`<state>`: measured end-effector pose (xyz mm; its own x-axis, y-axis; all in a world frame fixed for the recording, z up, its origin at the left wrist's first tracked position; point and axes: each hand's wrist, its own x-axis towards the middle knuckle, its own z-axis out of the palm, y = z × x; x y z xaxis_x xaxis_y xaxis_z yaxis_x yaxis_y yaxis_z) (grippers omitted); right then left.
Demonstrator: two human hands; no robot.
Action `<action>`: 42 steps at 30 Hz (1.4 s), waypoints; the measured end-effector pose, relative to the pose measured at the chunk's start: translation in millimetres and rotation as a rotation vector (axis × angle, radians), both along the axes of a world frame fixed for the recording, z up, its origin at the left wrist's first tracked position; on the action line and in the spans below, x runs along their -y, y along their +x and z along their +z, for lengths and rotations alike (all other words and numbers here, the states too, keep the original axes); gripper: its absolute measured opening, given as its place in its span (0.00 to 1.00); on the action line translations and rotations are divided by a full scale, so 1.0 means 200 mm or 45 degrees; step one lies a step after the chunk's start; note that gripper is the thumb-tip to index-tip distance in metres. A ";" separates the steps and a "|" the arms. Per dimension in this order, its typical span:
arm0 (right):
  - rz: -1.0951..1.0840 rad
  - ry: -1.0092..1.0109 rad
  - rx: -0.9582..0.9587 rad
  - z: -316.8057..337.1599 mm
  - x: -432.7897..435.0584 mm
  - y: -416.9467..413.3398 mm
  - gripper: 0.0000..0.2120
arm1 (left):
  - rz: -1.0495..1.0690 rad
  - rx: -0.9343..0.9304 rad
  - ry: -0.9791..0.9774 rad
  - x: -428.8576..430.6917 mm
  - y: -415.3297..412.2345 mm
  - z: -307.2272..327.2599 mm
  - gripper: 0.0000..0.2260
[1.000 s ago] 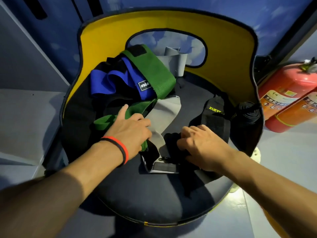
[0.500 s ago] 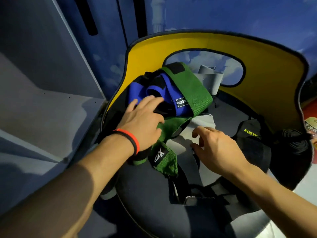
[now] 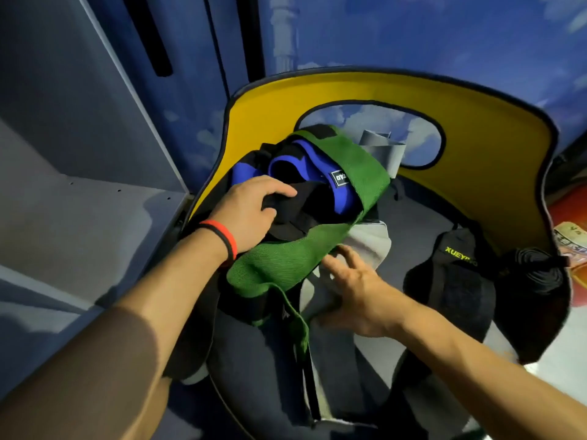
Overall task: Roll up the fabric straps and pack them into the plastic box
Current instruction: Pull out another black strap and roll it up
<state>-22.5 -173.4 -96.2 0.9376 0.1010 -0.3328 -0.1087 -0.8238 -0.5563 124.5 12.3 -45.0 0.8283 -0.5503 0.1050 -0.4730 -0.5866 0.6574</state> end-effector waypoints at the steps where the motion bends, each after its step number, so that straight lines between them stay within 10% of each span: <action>1: 0.043 -0.055 0.052 -0.03 -0.01 0.00 0.48 | -0.002 -0.072 -0.084 0.00 0.01 0.01 0.24; 4: 0.034 -0.310 0.248 -0.13 -0.03 0.05 0.25 | 0.035 -0.199 -0.263 0.02 0.04 0.03 0.31; 11: -0.243 0.011 0.659 -0.15 -0.01 0.23 0.20 | 0.138 -0.455 -0.691 -0.01 0.02 0.14 0.26; 22: -0.327 0.681 -0.012 0.10 0.06 0.09 0.29 | 0.249 -0.562 -1.194 -0.14 0.04 0.27 0.24; 26: -0.703 1.062 0.178 0.18 0.00 0.04 0.24 | 0.206 -0.635 -1.019 -0.12 -0.03 0.25 0.24; 31: -0.966 0.603 0.514 0.21 0.01 0.10 0.47 | 0.085 -0.626 -0.595 -0.09 -0.09 0.21 0.06; 33: -0.839 0.371 0.450 0.21 0.01 0.15 0.49 | 0.002 -0.586 -0.369 -0.09 -0.11 0.18 0.17; 42: -0.996 -0.013 0.420 0.14 0.13 0.36 0.20 | 0.230 -0.503 -0.388 -0.04 -0.11 0.18 0.10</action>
<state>50.0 -199.1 -68.4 0.7853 -0.6185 -0.0274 -0.4828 -0.5842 -0.6524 103.1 21.3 -8.8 0.9160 -0.3882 -0.1018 -0.0636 -0.3908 0.9183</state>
